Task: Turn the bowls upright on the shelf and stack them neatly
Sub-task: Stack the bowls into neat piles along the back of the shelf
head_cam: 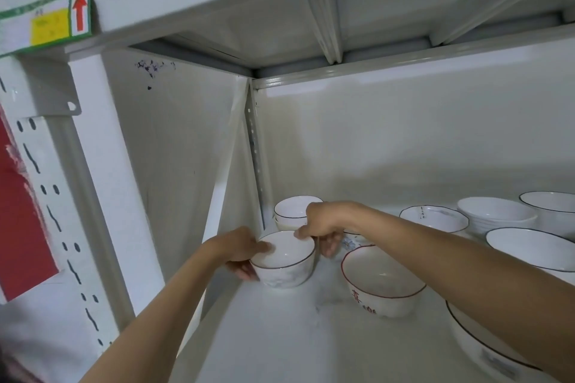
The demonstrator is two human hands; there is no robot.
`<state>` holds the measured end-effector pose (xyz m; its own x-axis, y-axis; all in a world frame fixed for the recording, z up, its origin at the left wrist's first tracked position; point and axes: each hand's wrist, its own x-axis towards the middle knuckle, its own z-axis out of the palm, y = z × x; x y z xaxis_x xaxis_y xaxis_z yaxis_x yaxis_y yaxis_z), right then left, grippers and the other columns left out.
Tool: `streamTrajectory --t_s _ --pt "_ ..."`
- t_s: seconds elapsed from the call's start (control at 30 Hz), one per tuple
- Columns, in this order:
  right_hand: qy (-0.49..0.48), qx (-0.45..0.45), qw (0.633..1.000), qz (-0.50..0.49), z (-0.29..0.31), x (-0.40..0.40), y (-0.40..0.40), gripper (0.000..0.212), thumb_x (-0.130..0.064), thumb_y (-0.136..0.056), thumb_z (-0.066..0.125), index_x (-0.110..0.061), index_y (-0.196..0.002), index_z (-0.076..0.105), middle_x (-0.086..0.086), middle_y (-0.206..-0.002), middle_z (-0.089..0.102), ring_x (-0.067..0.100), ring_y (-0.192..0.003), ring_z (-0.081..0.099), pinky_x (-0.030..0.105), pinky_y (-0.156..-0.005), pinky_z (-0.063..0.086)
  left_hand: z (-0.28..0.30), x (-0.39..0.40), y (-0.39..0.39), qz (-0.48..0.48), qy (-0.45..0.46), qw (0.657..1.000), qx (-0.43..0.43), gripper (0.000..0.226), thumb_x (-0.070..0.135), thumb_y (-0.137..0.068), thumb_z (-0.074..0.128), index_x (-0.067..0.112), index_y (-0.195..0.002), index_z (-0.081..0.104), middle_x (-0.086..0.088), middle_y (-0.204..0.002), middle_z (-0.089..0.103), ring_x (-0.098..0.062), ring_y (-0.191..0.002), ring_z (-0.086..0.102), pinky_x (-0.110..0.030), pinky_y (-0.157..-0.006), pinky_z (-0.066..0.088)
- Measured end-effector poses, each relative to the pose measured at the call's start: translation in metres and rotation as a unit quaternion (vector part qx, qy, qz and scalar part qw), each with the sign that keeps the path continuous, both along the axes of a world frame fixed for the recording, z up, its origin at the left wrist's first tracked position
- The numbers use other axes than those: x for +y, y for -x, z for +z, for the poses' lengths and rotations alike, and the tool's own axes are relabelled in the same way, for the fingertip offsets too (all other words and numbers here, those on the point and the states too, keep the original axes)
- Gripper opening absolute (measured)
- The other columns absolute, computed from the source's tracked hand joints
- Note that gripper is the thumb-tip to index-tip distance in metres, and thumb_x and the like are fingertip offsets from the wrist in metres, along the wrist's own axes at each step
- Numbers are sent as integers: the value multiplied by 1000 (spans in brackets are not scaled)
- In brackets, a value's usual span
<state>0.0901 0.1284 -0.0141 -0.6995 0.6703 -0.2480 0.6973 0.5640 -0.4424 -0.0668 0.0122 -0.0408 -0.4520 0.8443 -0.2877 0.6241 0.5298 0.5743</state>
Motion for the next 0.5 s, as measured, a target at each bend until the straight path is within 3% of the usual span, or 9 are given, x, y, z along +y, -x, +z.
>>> streamTrajectory --t_s 0.07,0.1,0.13,0.2,0.27,0.4,0.5 --pt "63 -6 998 9 -2 -4 1 28 -20 -95 56 6 -93 49 30 -94 68 26 -52 68 35 -63 61 -1 -5 0 -17 1 999 -51 33 20 -93 56 -9 -106 62 -18 -82 71 -24 -68 72 -26 -62 60" --pt "88 -5 996 12 -2 -6 0 20 -13 -95 55 6 -97 48 32 -98 68 25 -52 70 32 -59 61 -1 -7 -1 -21 -3 997 -69 29 11 -92 54 -11 -110 60 -21 -86 71 -24 -71 72 -26 -64 60" --pt "105 0 994 11 -1 -8 0 13 -6 -95 54 6 -96 48 32 -94 69 22 -51 71 26 -51 59 0 -9 -2 -18 -9 996 -83 26 3 -92 51 -12 -112 59 -23 -89 70 -24 -70 73 -25 -63 60" --pt "123 13 992 6 1 -10 -2 5 3 -94 49 8 -97 48 25 -66 70 19 -43 68 21 -41 53 4 -11 -3 -12 -20 995 -93 26 -4 -90 46 -11 -112 57 -25 -91 70 -22 -65 73 -24 -63 59" --pt "126 28 992 7 7 -8 -2 12 8 -93 45 8 -105 46 19 -53 66 19 -41 67 21 -43 54 11 -12 -4 -5 -37 996 -78 25 -4 -89 43 -9 -109 58 -22 -84 71 -21 -62 73 -24 -64 60" --pt "95 108 989 -9 28 2 -4 18 11 -90 43 9 -106 51 28 -79 63 22 -44 68 27 -54 60 32 -4 -5 38 -143 987 -65 19 3 -91 44 -6 -100 59 -18 -70 68 -20 -51 69 -24 -55 59" --pt "67 191 978 -54 45 16 0 27 9 -91 42 12 -116 51 28 -81 60 26 -41 65 31 -50 59 48 9 -3 74 -244 965 -64 22 18 -96 50 -2 -97 60 -20 -78 72 -26 -57 70 -33 -68 62"
